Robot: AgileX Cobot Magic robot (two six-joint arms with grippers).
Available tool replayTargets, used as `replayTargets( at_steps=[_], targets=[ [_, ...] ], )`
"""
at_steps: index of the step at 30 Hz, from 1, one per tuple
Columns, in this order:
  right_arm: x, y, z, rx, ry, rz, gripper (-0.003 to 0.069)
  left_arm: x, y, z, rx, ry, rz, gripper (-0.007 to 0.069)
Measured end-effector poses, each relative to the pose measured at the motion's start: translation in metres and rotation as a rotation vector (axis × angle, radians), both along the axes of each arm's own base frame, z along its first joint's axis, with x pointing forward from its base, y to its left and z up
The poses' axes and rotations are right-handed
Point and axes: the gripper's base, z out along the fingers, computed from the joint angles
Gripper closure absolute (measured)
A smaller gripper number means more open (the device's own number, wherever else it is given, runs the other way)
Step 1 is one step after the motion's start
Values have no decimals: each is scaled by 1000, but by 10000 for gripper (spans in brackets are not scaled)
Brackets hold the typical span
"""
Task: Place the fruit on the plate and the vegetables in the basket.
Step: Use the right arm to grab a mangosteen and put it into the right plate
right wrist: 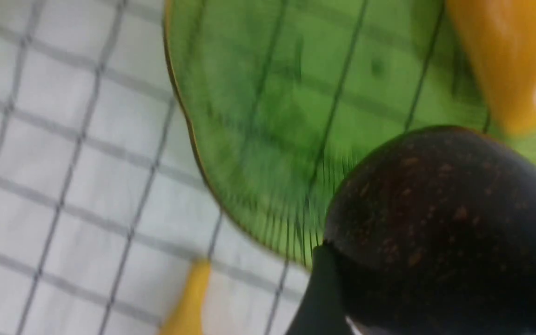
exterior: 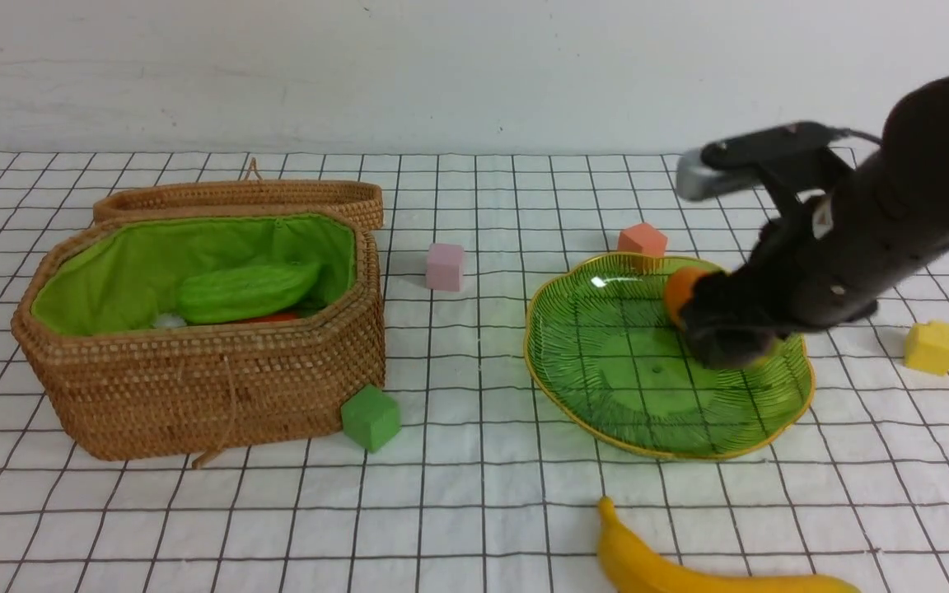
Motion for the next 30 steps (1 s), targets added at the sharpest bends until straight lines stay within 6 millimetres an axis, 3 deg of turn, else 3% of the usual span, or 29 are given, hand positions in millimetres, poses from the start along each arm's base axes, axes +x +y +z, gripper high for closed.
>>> replayTargets(
  at_steps=[2,5,7,9,13,17,21,26,28,29,30],
  targets=[
    [20,9,-10,45,-74,-7,106,0,0,0,0,0,0,450],
    [49,22,-47,84,-70,-48,106,0,0,0,0,0,0,447],
    [57,25,-58,91,-65,-60,106,0,0,0,0,0,0,447],
    [73,32,-82,97,-33,-88,106,0,0,0,0,0,0,447],
    [83,36,-94,95,-4,-105,100,0,0,0,0,0,0,445],
    [83,35,-87,80,18,-105,-12,0,0,0,0,0,0,438],
    [73,29,-72,23,46,-92,-17,0,0,0,0,0,0,436],
    [45,12,-31,-104,95,-45,11,0,0,0,0,0,0,427],
    [18,2,-7,-125,117,24,31,0,0,0,0,0,0,426],
    [16,2,-6,-124,114,24,32,0,0,0,0,0,0,426],
    [-3,-2,-1,-106,140,80,46,0,0,0,0,0,0,424]
  ],
)
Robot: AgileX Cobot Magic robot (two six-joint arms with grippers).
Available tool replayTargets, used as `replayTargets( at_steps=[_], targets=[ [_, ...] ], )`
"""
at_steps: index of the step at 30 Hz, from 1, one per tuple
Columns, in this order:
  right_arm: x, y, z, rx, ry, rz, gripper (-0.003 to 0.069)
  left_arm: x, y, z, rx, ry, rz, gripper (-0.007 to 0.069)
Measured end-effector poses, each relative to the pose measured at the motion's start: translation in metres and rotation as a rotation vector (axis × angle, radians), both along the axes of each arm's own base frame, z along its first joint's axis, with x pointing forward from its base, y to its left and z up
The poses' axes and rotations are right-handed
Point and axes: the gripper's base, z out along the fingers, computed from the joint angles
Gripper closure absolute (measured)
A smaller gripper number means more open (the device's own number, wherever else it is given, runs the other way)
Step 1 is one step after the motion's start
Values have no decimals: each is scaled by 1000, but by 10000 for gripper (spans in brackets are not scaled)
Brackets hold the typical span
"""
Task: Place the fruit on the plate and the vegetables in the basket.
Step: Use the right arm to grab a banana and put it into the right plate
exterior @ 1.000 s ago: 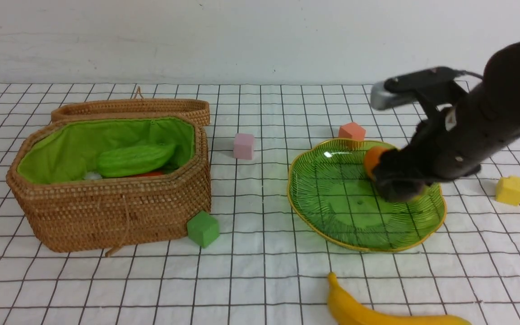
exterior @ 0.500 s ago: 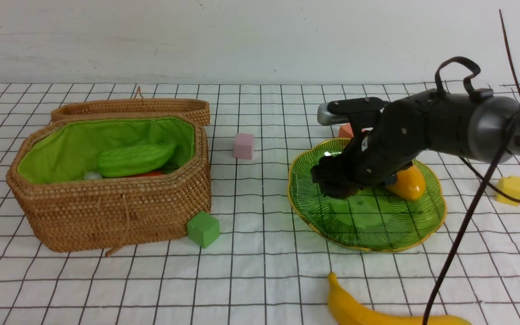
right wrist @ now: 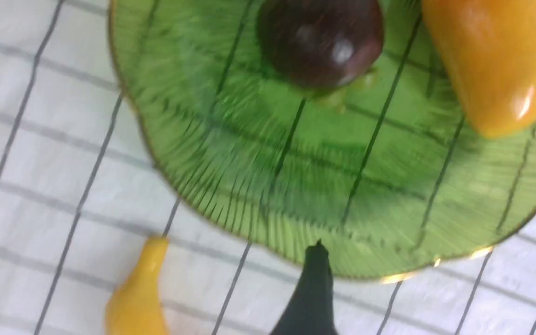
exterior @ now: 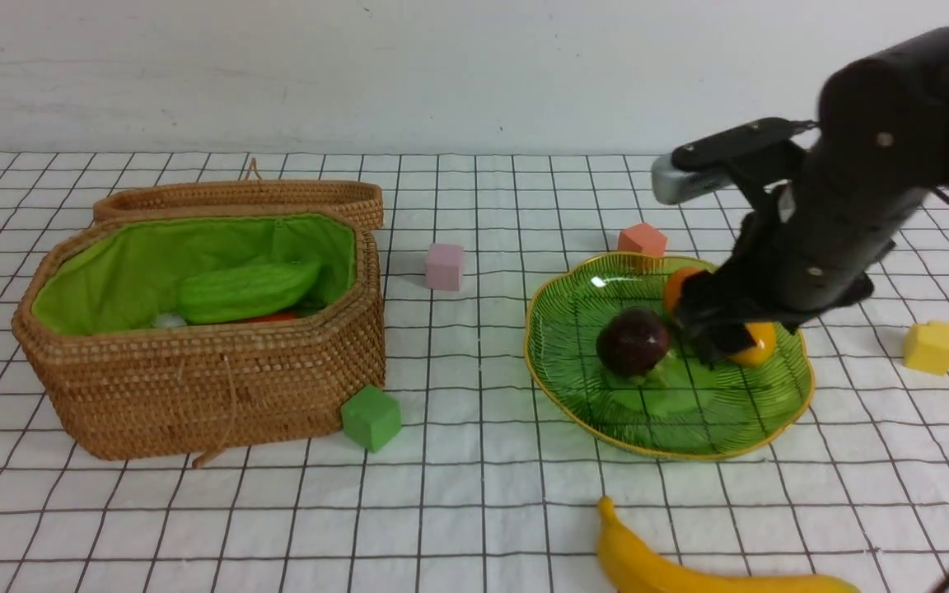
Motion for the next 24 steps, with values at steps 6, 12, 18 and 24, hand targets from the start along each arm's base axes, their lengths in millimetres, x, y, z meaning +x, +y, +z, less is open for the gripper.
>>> replayTargets(
  at_steps=[6,12,18,24],
  targets=[
    [-60,3,-34,74,181,241,69,0,0,0,0,0,0,418],
    [-100,4,-111,3,253,442,73,0,0,0,0,0,0,410],
    [-92,3,-140,-43,186,446,74,0,0,0,0,0,0,405],
    [-93,4,-135,-42,209,460,74,0,0,0,0,1,0,400]
  ],
)
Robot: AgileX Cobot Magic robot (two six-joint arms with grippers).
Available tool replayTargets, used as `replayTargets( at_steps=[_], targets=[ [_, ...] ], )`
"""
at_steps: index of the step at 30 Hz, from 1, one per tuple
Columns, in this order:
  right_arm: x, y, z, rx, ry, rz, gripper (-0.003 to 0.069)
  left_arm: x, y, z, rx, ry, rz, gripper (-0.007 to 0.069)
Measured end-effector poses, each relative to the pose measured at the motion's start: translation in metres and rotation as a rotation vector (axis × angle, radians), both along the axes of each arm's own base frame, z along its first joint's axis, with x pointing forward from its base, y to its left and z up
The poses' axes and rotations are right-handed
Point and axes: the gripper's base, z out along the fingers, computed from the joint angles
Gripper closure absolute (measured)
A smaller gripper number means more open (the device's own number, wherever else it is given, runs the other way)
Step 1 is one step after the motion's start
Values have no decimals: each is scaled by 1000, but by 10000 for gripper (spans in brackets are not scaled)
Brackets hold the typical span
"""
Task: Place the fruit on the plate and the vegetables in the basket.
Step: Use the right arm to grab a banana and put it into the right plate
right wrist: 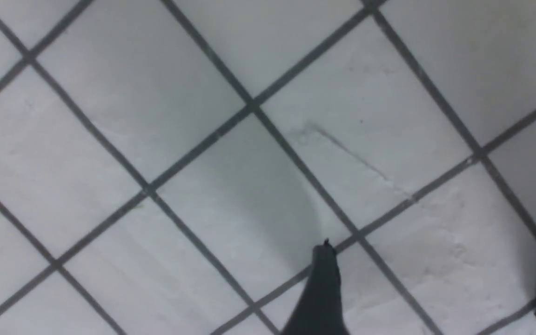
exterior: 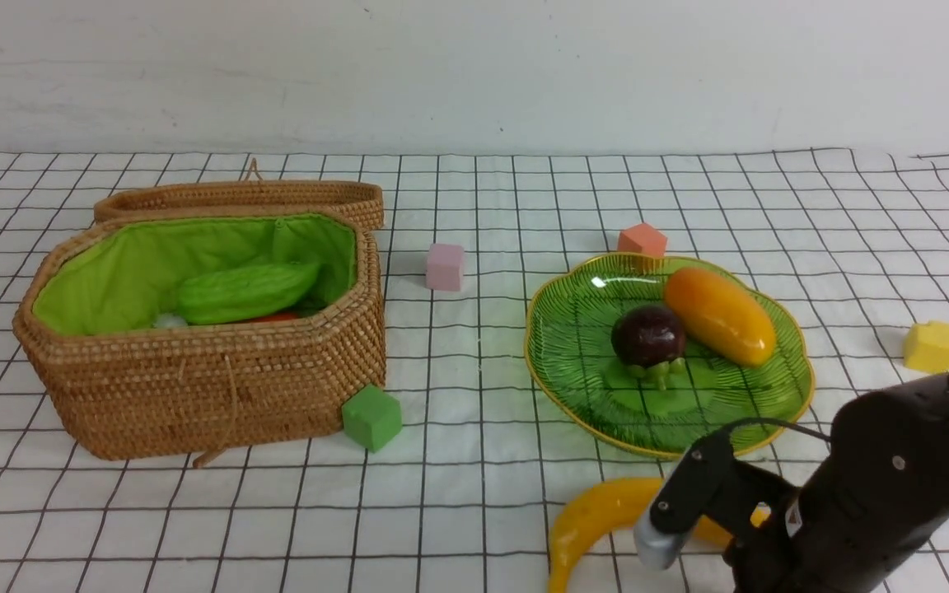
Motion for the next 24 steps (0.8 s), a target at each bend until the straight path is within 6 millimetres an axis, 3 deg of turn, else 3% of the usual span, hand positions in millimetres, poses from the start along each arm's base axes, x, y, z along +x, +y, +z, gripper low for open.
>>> replayTargets(
  at_steps=[2,5,9,12,15,24],
  targets=[
    [-5,-1,7,5,21,1,74,0,0,0,0,0,0,398],
    [-4,0,40,55,-93,72,74,0,0,0,1,-1,0,396],
    [13,8,88,107,-317,184,74,0,0,0,1,0,0,391],
    [30,16,107,107,-371,205,74,0,0,0,1,0,0,388],
    [45,19,106,61,-339,209,74,0,0,0,1,-1,0,386],
    [73,5,53,-48,-118,122,74,0,0,0,1,0,0,386]
  ],
)
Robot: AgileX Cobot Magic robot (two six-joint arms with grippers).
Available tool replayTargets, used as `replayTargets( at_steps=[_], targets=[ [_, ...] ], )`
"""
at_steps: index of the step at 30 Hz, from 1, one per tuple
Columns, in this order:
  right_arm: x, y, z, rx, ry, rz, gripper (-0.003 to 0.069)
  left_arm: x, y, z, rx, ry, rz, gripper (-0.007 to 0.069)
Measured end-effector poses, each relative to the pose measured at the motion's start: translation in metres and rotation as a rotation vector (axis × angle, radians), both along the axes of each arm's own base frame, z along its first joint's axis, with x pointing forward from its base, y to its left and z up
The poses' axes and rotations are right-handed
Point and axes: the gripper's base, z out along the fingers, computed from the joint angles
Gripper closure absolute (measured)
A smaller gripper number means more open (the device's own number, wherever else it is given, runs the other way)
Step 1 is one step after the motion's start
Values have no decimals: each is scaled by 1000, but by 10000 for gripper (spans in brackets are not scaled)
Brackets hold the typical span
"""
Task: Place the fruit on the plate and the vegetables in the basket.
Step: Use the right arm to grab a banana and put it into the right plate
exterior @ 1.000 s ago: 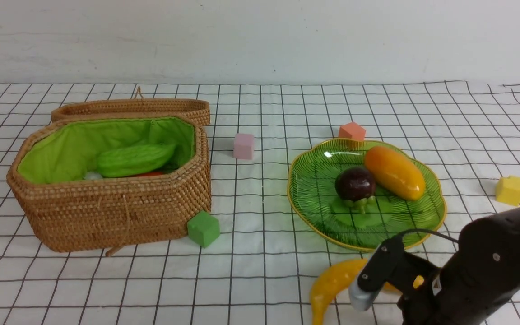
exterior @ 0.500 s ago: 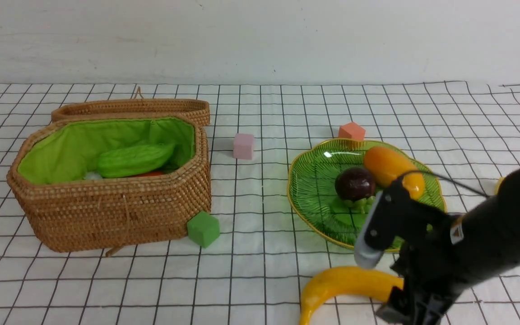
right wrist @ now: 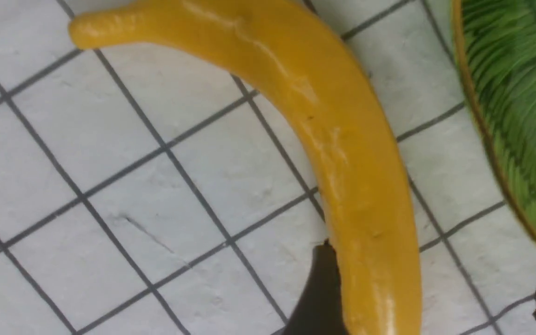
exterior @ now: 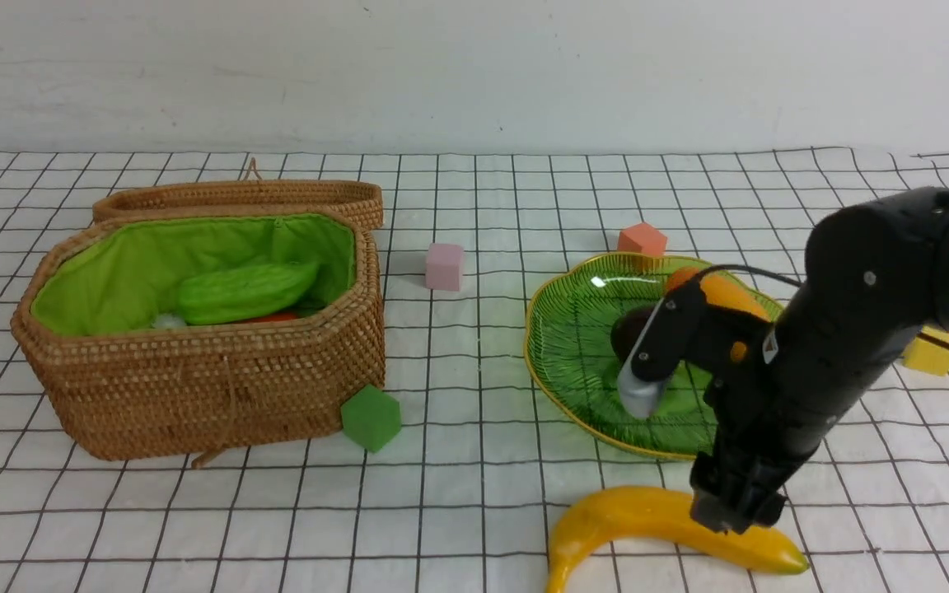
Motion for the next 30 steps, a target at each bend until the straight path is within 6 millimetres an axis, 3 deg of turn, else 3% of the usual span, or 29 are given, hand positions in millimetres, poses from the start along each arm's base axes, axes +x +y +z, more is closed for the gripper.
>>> replayTargets(
  at_steps=[6,8,9,10,14,18,21,22,23,26,27,30],
  targets=[
    [5,5,-34,-13,118,5,140,0,0,0,0,0,0,386],
    [4,5,-43,-23,164,4,239,0,0,0,0,0,0,386],
    [4,5,-43,-24,167,5,251,0,0,0,0,0,0,386],
    [2,5,-43,-27,188,5,347,0,0,0,0,0,0,386],
    [2,6,-31,-5,167,-7,332,0,0,0,0,0,0,386],
    [5,8,11,104,85,-124,332,0,0,0,0,0,0,386],
    [23,-3,40,231,-11,-394,332,0,0,0,0,0,0,386],
    [23,-3,41,236,-10,-407,332,0,0,0,0,0,0,386],
    [35,-14,48,292,-52,-540,332,0,0,0,0,0,0,386],
    [59,-36,44,376,-120,-762,332,0,0,0,0,0,0,386],
    [59,-38,44,377,-127,-766,332,0,0,0,0,0,0,386],
    [77,-48,18,379,-122,-860,332,0,0,0,0,0,0,386]
  ],
)
